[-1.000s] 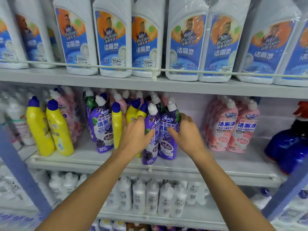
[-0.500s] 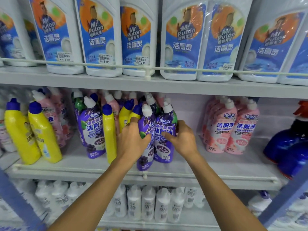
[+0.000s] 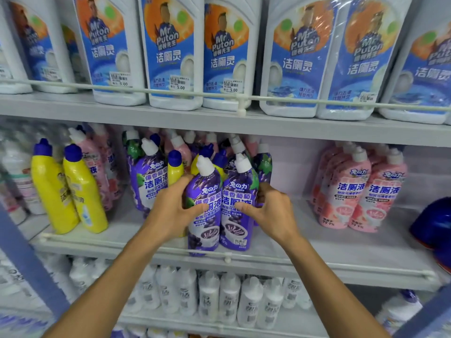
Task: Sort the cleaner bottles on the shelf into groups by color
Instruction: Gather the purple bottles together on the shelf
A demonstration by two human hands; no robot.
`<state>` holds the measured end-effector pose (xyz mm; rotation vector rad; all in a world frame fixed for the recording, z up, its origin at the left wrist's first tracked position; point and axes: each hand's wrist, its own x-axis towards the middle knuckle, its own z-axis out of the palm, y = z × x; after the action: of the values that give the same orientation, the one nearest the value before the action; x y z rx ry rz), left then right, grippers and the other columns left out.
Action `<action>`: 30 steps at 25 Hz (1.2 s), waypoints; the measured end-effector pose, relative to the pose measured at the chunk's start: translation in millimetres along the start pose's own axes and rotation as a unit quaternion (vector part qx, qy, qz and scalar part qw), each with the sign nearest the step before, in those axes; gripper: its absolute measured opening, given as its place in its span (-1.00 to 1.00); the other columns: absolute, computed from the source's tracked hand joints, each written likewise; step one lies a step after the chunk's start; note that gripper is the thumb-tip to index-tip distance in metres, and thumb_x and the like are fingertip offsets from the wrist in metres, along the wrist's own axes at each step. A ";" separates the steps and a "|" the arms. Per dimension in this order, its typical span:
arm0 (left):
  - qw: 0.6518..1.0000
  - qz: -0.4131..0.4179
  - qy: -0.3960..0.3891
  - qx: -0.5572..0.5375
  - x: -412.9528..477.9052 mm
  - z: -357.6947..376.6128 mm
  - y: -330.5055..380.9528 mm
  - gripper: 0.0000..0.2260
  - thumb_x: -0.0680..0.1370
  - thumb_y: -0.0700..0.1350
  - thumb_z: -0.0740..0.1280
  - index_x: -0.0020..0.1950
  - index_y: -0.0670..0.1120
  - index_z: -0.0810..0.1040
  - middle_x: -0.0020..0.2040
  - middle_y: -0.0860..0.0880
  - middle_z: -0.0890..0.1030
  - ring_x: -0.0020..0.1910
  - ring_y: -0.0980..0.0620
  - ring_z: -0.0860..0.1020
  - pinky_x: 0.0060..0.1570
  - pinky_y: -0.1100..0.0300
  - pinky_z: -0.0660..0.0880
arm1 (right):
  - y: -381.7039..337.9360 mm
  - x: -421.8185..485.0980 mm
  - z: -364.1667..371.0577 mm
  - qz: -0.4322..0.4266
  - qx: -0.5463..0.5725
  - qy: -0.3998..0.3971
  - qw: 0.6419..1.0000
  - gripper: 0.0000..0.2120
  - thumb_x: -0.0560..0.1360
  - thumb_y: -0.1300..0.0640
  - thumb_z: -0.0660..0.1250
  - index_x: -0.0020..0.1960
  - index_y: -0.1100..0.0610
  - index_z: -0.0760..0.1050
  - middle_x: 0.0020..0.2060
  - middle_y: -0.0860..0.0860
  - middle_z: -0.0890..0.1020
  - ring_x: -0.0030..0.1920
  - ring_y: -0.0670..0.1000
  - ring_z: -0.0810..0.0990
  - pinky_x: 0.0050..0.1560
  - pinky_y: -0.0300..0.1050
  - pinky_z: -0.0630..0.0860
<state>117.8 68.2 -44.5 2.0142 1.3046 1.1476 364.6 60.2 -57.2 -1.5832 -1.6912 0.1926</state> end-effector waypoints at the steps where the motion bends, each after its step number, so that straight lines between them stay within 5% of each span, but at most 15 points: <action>1: 0.999 -0.002 -0.025 -0.034 -0.4 -13.5 -7.2 -0.50 0.43 -0.16 0.58 0.32 0.02 0.51 0.08 0.10 0.70 0.02 0.09 0.68 0.10 0.03 0.62 | -4.7 0.2 6.7 -0.003 0.011 -0.007 1.000 -0.51 0.34 -0.24 0.56 0.08 0.04 0.53 -0.11 -0.14 0.71 -0.17 -0.12 0.66 -0.19 -0.30 0.53; 6: 0.992 -0.020 -0.075 -0.098 3.2 -75.0 -45.0 -0.41 0.43 -0.17 0.56 0.42 -0.04 0.47 0.22 0.02 0.67 0.15 -0.11 0.67 0.18 -0.10 0.60 | -37.2 1.7 46.2 -0.028 0.025 -0.014 0.999 -0.48 0.33 -0.28 0.54 0.11 0.01 0.53 -0.20 -0.09 0.69 -0.20 -0.04 0.65 -0.12 0.01 0.61; 10: 0.988 -0.014 -0.106 -0.113 7.3 -109.0 -64.8 -0.47 0.43 -0.24 0.54 0.37 -0.10 0.50 0.21 -0.05 0.68 0.18 -0.11 0.66 0.21 -0.08 0.58 | -64.3 3.5 68.3 -0.036 0.014 -0.009 0.999 -0.52 0.36 -0.23 0.54 0.03 0.09 0.50 -0.29 -0.07 0.59 -0.25 0.02 0.57 -0.29 -0.07 0.44; 14: 0.984 -0.014 -0.135 -0.113 10.8 -138.3 -79.3 -0.51 0.46 -0.28 0.52 0.36 -0.10 0.50 0.22 -0.04 0.68 0.19 -0.05 0.66 0.18 0.08 0.60 | -86.8 4.5 96.3 -0.034 0.061 0.004 0.998 -0.53 0.36 -0.17 0.57 0.10 0.07 0.54 -0.18 -0.03 0.68 -0.18 0.01 0.63 -0.14 0.01 0.58; 21: 0.985 -0.016 -0.134 -0.107 12.8 -181.7 -109.7 -0.51 0.45 -0.23 0.51 0.35 -0.06 0.49 0.21 0.00 0.68 0.19 0.01 0.65 0.15 0.15 0.60 | -130.8 2.6 135.0 -0.016 0.050 0.026 0.998 -0.54 0.37 -0.18 0.56 0.07 0.11 0.56 -0.17 -0.01 0.71 -0.19 0.00 0.65 -0.17 -0.08 0.58; 30: 0.994 -0.002 -0.074 -0.076 1.5 -173.7 -121.8 -0.50 0.53 -0.27 0.46 0.43 -0.04 0.43 0.18 0.04 0.67 0.14 0.06 0.66 0.16 0.07 0.61 | -147.3 -9.0 139.6 0.005 0.028 0.020 0.999 -0.58 0.45 -0.13 0.51 0.11 0.15 0.54 -0.06 0.03 0.71 -0.10 0.04 0.66 -0.11 -0.04 0.59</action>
<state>-89.4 113.8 -42.2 1.9446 1.1122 1.0420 162.4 76.8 -67.0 -1.5451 -1.6350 0.2098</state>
